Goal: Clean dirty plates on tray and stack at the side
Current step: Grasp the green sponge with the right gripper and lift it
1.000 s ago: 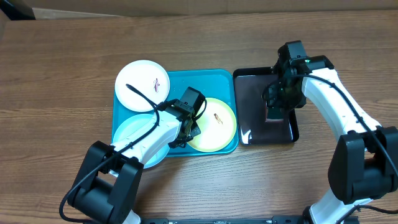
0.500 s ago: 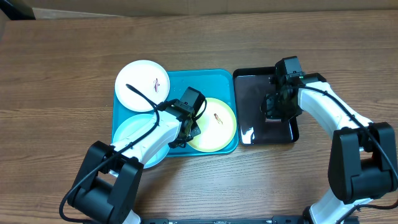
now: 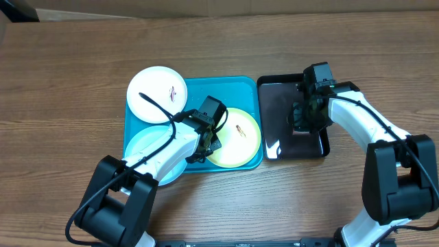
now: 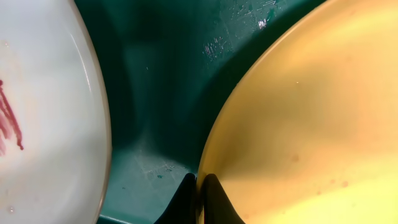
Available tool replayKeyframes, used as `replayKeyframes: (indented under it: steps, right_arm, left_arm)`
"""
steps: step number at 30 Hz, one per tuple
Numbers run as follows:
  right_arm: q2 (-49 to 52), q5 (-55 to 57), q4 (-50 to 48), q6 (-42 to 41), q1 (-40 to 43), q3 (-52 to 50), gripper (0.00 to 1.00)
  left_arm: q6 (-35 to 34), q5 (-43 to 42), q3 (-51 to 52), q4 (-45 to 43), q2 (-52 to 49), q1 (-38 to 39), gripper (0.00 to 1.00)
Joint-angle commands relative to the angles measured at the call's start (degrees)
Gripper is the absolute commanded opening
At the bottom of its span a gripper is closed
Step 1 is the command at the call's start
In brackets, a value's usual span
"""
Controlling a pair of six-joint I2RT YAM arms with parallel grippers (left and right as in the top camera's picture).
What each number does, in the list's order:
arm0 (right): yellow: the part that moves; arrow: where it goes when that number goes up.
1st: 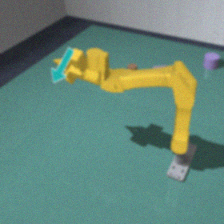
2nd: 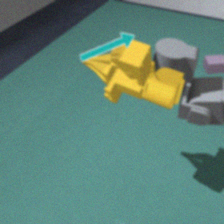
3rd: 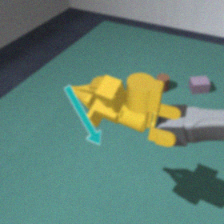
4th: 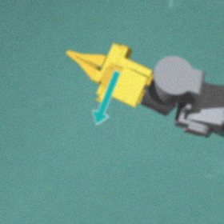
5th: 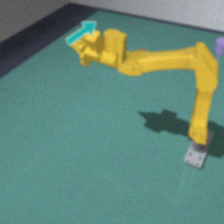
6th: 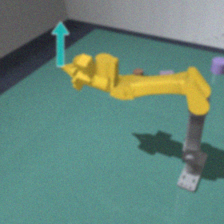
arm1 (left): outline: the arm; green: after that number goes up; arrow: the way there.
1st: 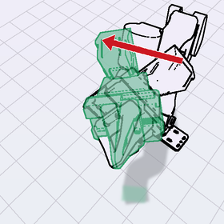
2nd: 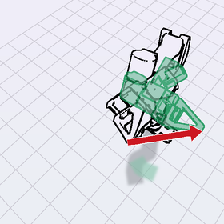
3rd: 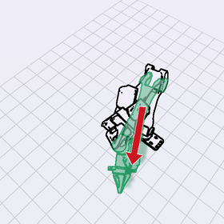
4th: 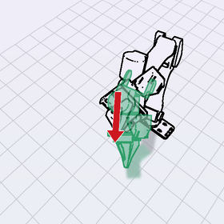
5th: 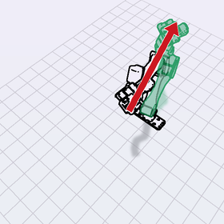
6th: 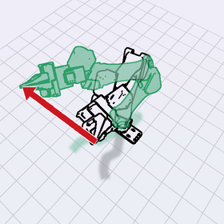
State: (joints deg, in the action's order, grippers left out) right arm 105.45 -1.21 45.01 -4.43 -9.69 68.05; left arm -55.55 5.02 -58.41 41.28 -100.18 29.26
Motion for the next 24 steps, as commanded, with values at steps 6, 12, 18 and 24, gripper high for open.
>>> replayKeyframes:
  steps: [6,12,18,24]
  right_arm:
    - [0.24,0.76,-3.50,0.17,0.00,-2.84,0.49]
    - [0.22,0.74,-4.22,0.17,0.00,-3.04,0.38]
    - [0.22,0.72,-2.49,0.15,0.00,-0.81,0.42]
    - [0.22,0.74,-3.45,0.17,0.00,-0.79,0.54]
  left_arm:
    - [0.24,1.38,0.83,0.22,0.42,-0.02,0.04]
    - [0.22,1.38,0.83,0.22,0.42,-0.02,0.04]
    - [0.22,1.38,0.83,0.22,0.42,-0.02,0.04]
    - [0.22,1.38,0.83,0.17,0.42,-0.02,0.04]
